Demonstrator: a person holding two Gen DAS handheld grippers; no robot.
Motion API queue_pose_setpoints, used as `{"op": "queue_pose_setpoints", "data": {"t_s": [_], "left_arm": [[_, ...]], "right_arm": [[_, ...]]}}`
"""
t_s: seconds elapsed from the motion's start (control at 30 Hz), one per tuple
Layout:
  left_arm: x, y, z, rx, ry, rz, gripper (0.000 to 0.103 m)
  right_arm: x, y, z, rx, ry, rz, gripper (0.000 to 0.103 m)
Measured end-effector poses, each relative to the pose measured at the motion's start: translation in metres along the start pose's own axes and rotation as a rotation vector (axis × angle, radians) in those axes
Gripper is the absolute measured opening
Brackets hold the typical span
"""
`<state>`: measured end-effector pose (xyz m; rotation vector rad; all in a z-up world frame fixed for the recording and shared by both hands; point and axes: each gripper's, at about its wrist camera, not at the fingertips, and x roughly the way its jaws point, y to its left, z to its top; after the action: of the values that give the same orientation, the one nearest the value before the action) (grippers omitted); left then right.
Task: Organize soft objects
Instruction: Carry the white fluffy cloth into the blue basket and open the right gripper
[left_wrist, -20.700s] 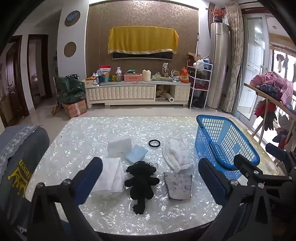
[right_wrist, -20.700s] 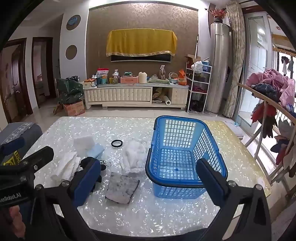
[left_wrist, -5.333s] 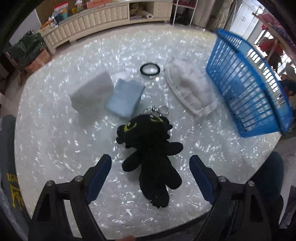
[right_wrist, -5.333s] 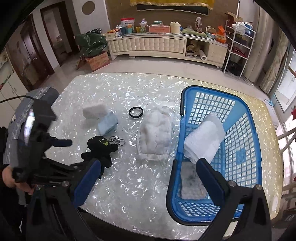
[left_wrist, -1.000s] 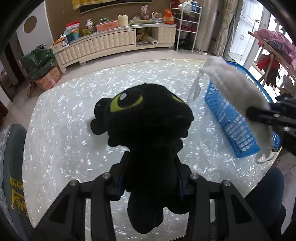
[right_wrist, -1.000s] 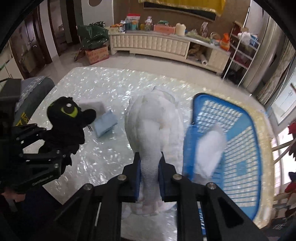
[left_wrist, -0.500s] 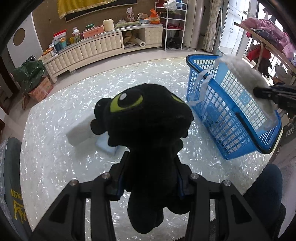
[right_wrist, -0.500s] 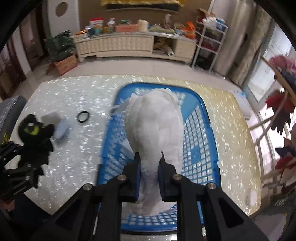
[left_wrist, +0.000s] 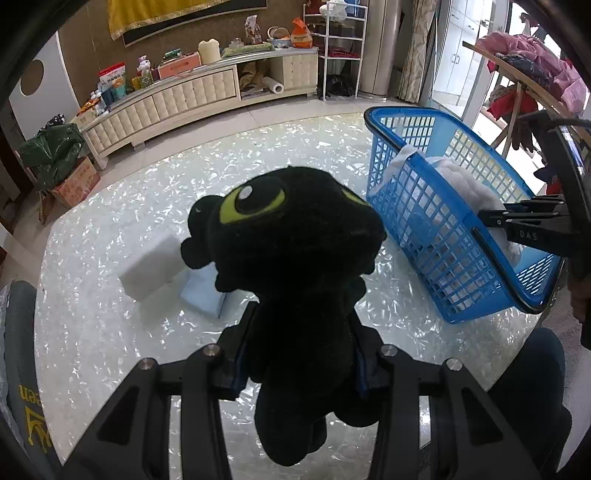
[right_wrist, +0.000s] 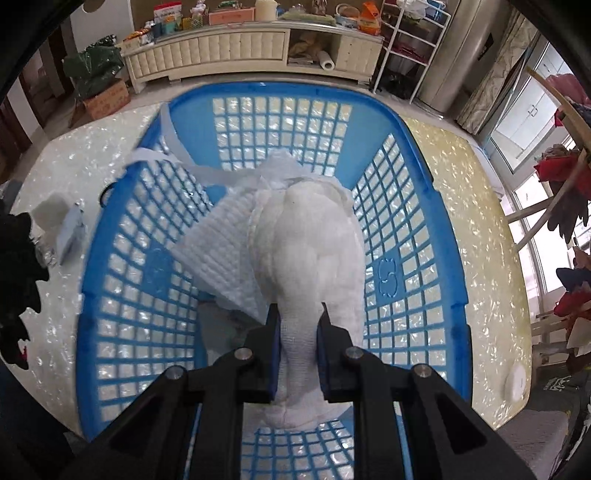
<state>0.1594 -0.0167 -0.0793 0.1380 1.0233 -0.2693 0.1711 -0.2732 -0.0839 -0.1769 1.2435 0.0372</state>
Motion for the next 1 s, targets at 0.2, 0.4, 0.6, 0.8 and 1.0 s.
{"op": "queue_pose_setpoints", "data": {"t_s": [0.2,0.4,0.6,0.8,1.0], "left_arm": [[0.005,0.0,0.0,0.006,0.013,0.0,0.041],[0.009,-0.003,0.002,0.008,0.02,0.004,0.041],[0.008,-0.005,0.002,0.02,0.017,-0.006,0.041],[-0.003,-0.005,0.003,0.027,0.0,0.004,0.041],[-0.017,-0.014,0.016,0.057,-0.022,0.013,0.041]], "right_arm": [[0.011,-0.009,-0.002,0.005,0.035,-0.026,0.015],[0.017,-0.006,0.0,-0.03,0.075,-0.024,0.02],[0.007,0.008,-0.003,-0.061,0.082,-0.016,0.059],[-0.036,0.028,-0.011,-0.09,-0.045,-0.123,0.103],[-0.077,0.018,-0.021,-0.048,-0.153,-0.131,0.103]]}}
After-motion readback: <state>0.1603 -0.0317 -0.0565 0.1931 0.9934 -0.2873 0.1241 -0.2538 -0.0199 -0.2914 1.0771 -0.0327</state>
